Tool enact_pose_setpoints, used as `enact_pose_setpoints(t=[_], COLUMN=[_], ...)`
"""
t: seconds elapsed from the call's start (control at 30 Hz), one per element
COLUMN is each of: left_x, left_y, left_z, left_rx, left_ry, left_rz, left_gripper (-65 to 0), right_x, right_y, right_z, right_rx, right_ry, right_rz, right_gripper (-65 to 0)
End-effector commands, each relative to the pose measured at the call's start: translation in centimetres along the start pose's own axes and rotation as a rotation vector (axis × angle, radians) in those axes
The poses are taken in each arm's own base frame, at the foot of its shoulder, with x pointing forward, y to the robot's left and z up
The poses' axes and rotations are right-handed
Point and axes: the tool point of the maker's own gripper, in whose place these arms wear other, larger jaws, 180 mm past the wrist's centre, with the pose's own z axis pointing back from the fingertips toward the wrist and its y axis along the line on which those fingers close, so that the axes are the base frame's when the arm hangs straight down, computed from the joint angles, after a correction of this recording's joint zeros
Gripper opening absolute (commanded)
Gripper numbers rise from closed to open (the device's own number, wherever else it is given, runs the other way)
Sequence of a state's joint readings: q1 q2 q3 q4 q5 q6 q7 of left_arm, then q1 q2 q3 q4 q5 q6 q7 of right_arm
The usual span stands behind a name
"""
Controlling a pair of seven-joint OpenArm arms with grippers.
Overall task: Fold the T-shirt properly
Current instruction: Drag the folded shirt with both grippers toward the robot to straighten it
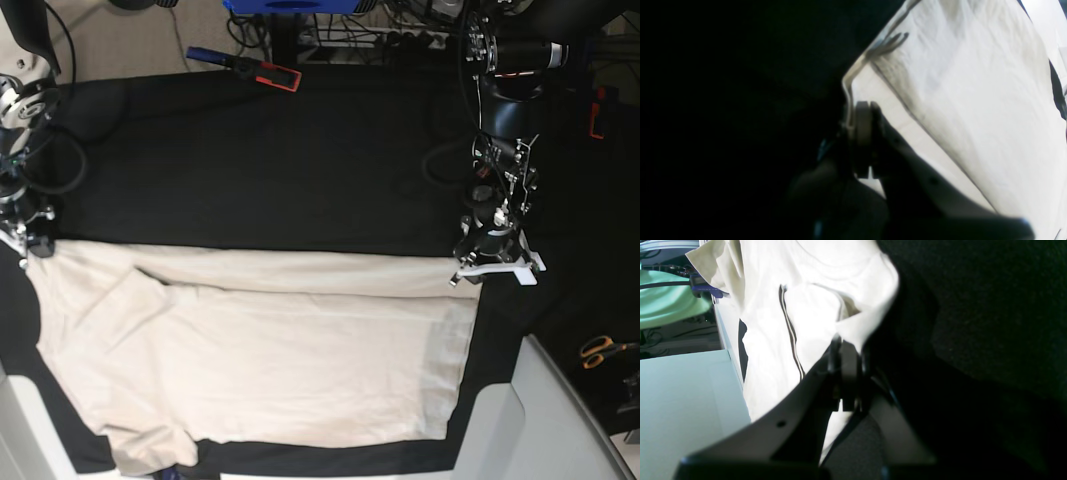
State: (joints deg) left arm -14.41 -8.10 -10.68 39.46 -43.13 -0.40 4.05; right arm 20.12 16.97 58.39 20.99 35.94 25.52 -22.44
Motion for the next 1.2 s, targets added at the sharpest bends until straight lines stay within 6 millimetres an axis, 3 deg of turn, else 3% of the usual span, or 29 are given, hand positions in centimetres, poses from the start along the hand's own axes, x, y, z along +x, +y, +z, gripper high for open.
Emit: enact_pose_setpoints(t=[0.0, 0.33, 0.57, 0.63, 0.7, 0.87, 0.97, 1.17], left_x=[-0.9, -1.4, -3.1, -3.4, -4.1, -3.7, -4.5, -3.4], left_y=[0.3, 0.3, 0.7, 1.0, 1.8, 2.1, 1.9, 2.5], left_z=[0.0, 0.0, 0.4, 0.5, 0.9, 2.4, 3.5, 5.2], left_rx=[0.022, 0.023, 0.027, 0.031, 0.042, 0.013, -0.008, -0.028], left_ry=[0.053, 0.064, 0.164, 0.171, 0.182, 0.150, 0.199, 0.188], left_rz=[-0.002, 0.004, -0.001, -0.003, -0.006, -0.038, -0.053, -0.103], left_gripper=[-64.0, -65.0, -65.0, -65.0, -65.0, -65.0, -65.0, -65.0], right_x=[1.5, 1.5, 1.6, 2.5, 2.9, 4.5, 4.4, 3.9], right_y=[0.4, 0.4, -0.1, -0.3, -1.1, -1.4, -2.0, -3.5], right_z=[0.1, 0.1, 0.5, 0.8, 1.2, 1.9, 2.1, 2.8], right_rx=[0.006, 0.006, -0.003, -0.009, -0.024, -0.034, -0.046, -0.076], right_ry=[-0.030, -0.030, -0.031, -0.043, -0.046, -0.066, -0.061, -0.049], right_rz=[0.007, 0.007, 0.016, 0.023, 0.030, 0.047, 0.054, 0.060], right_gripper=[-64.8, -64.8, -64.8, -64.8, -64.8, -64.8, -64.8, -64.8])
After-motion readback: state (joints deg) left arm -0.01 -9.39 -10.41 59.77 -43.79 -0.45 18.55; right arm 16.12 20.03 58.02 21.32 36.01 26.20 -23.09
